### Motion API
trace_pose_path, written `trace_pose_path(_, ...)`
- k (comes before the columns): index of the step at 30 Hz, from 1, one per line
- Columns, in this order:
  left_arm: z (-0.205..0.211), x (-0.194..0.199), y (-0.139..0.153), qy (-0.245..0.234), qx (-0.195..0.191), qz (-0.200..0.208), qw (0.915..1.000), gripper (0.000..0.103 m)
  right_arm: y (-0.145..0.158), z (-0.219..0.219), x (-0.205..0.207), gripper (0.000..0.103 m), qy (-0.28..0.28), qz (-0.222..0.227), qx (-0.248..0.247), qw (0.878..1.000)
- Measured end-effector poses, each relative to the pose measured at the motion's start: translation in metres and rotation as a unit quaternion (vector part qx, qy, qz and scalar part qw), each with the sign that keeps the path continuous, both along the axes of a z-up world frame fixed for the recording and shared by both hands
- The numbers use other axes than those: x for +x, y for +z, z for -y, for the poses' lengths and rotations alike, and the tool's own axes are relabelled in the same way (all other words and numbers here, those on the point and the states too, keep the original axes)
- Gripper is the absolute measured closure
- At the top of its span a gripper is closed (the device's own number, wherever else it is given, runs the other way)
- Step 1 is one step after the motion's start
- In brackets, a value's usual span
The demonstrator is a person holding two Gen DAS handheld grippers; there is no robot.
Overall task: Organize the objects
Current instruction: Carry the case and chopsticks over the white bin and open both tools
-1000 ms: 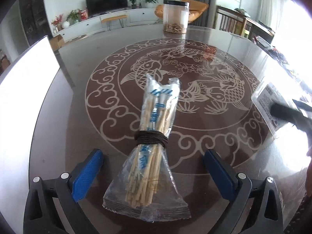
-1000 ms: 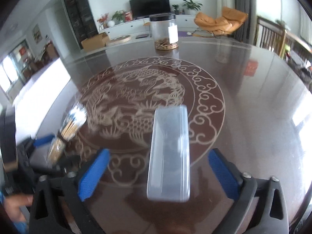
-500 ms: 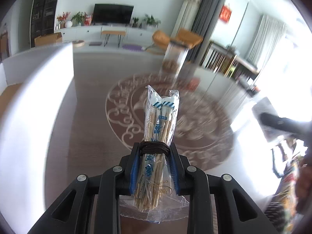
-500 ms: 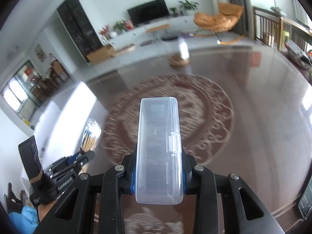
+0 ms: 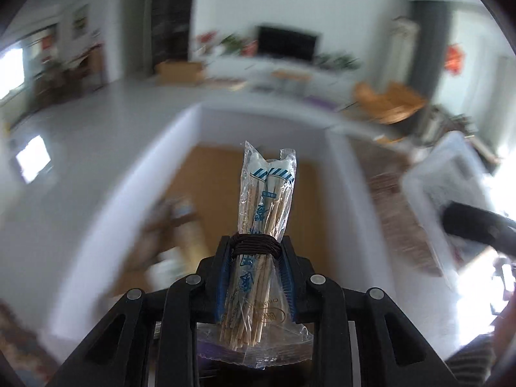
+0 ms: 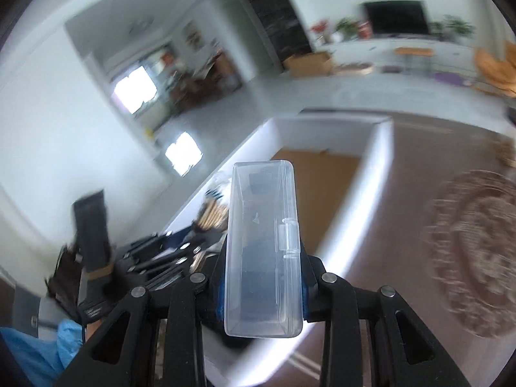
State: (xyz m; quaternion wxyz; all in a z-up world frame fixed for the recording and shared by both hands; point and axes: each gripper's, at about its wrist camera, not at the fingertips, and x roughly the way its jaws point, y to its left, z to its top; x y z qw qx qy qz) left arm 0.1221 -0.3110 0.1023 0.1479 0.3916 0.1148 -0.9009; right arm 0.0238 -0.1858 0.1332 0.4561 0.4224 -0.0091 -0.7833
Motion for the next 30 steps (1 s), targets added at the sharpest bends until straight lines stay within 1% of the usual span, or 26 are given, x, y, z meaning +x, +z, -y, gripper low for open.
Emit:
trace_pose_path(2,0.017,0.003,-0.013,0.022,0.000,0.022,0.9995,0.073,-0.017,0.035,0.008,0.070,0.025,0.012,0.029,0.999)
trace_pose_path(3,0.025,0.004,-0.021,0.031,0.000,0.036,0.9989,0.070,-0.029,0.051,0.011,0.069,0.036,0.026,0.048,0.998)
trace_pose_path(4,0.028,0.005,-0.025,0.035,0.000,0.043,0.9985,0.059,-0.040,0.062,0.012,0.069,0.046,0.044,0.066,0.996)
trace_pose_path(5,0.031,0.006,-0.028,0.041,0.000,0.047,0.9981,0.051,-0.051,0.071,0.013,0.067,0.052,0.063,0.079,0.994)
trace_pose_path(6,0.033,0.009,-0.030,0.049,-0.002,0.047,0.9977,0.032,-0.059,0.076,0.012,0.061,0.051,0.075,0.083,0.992)
trace_pose_path(7,0.035,0.013,-0.030,0.056,-0.008,0.044,0.9974,0.016,-0.063,0.077,0.013,0.059,0.049,0.082,0.084,0.992)
trace_pose_path(9,0.030,0.015,-0.026,0.062,-0.027,0.041,0.9969,0.005,-0.060,0.073,0.013,0.055,0.046,0.080,0.082,0.992)
trace_pose_path(10,0.026,0.015,-0.023,0.064,-0.048,0.043,0.9959,0.005,-0.056,0.070,0.013,0.053,0.043,0.072,0.081,0.993)
trace_pose_path(11,0.019,0.013,-0.019,0.066,-0.070,0.046,0.9944,0.005,-0.051,0.066,0.013,0.047,0.039,0.060,0.083,0.994)
trace_pose_path(12,0.013,0.013,-0.015,0.070,-0.097,0.051,0.9915,0.004,-0.044,0.061,0.013,0.042,0.033,0.047,0.087,0.995)
trace_pose_path(13,0.003,0.014,-0.007,0.078,-0.122,0.057,0.9878,0.004,-0.037,0.058,0.009,0.041,0.027,0.032,0.089,0.995)
trace_pose_path(15,0.000,0.005,0.006,0.108,-0.157,0.067,0.9793,0.003,-0.023,0.050,0.005,0.036,0.022,0.007,0.101,0.995)
trace_pose_path(16,0.000,0.004,0.011,0.128,-0.169,0.083,0.9737,0.003,-0.016,0.049,0.004,0.034,0.022,-0.006,0.108,0.994)
trace_pose_path(17,0.003,0.007,0.016,0.139,-0.173,0.099,0.9699,0.003,-0.010,0.046,0.006,0.032,0.022,-0.023,0.118,0.992)
trace_pose_path(18,0.002,0.007,0.020,0.141,-0.167,0.113,0.9693,0.003,-0.003,0.044,0.011,0.030,0.023,-0.035,0.125,0.991)
trace_pose_path(19,0.001,0.013,0.024,0.129,-0.144,0.113,0.9745,0.003,0.002,0.042,0.013,0.030,0.023,-0.047,0.132,0.990)
trace_pose_path(20,0.001,0.017,0.027,0.111,-0.111,0.100,0.9825,0.003,0.006,0.039,0.015,0.029,0.023,-0.060,0.140,0.988)
trace_pose_path(21,0.002,0.021,0.030,0.098,-0.082,0.087,0.9880,0.003,0.005,0.043,0.007,0.029,0.023,-0.067,0.145,0.987)
trace_pose_path(23,0.002,0.025,0.032,0.089,-0.051,0.076,0.9918,0.003,0.009,0.037,0.009,0.029,0.021,-0.077,0.155,0.985)
trace_pose_path(24,0.004,0.027,0.032,0.092,-0.037,0.080,0.9919,0.003,0.010,0.037,0.008,0.029,0.020,-0.079,0.159,0.984)
trace_pose_path(26,0.005,0.029,0.033,0.102,-0.033,0.075,0.9914,0.003,0.007,0.041,0.007,0.029,0.023,-0.078,0.165,0.983)
trace_pose_path(30,0.004,0.038,0.042,0.127,-0.057,0.062,0.9883,0.003,0.003,0.047,0.010,0.029,0.035,-0.077,0.172,0.981)
